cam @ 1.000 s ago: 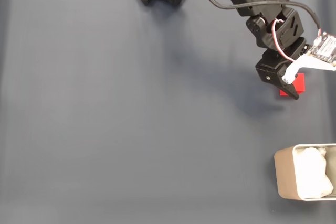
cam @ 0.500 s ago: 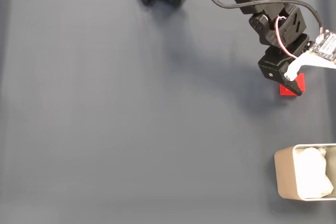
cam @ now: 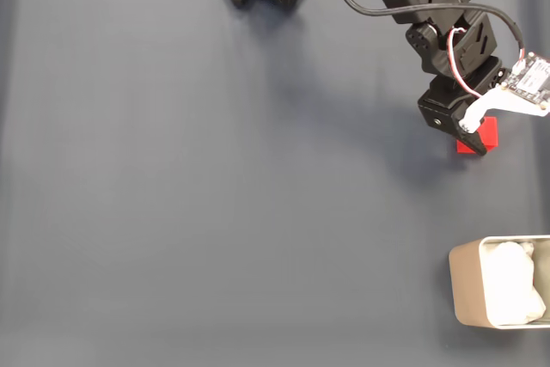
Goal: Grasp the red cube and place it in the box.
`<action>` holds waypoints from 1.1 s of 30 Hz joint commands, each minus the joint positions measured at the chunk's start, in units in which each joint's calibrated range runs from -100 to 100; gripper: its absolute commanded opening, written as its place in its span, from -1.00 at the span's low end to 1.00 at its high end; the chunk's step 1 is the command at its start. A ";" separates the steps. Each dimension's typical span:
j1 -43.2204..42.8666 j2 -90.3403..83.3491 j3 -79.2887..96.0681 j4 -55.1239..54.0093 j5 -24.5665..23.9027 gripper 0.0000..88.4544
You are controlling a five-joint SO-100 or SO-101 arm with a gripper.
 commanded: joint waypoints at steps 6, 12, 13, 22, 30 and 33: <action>-0.45 -5.51 1.80 2.08 0.20 -0.01; -0.24 -6.20 2.71 2.57 0.29 -0.01; -0.16 -6.37 2.80 2.65 0.29 -0.01; -0.73 -7.24 2.99 2.98 0.00 -0.01; -1.23 -8.45 5.36 3.22 0.15 -0.02; -1.16 -8.71 6.54 3.06 0.15 -0.02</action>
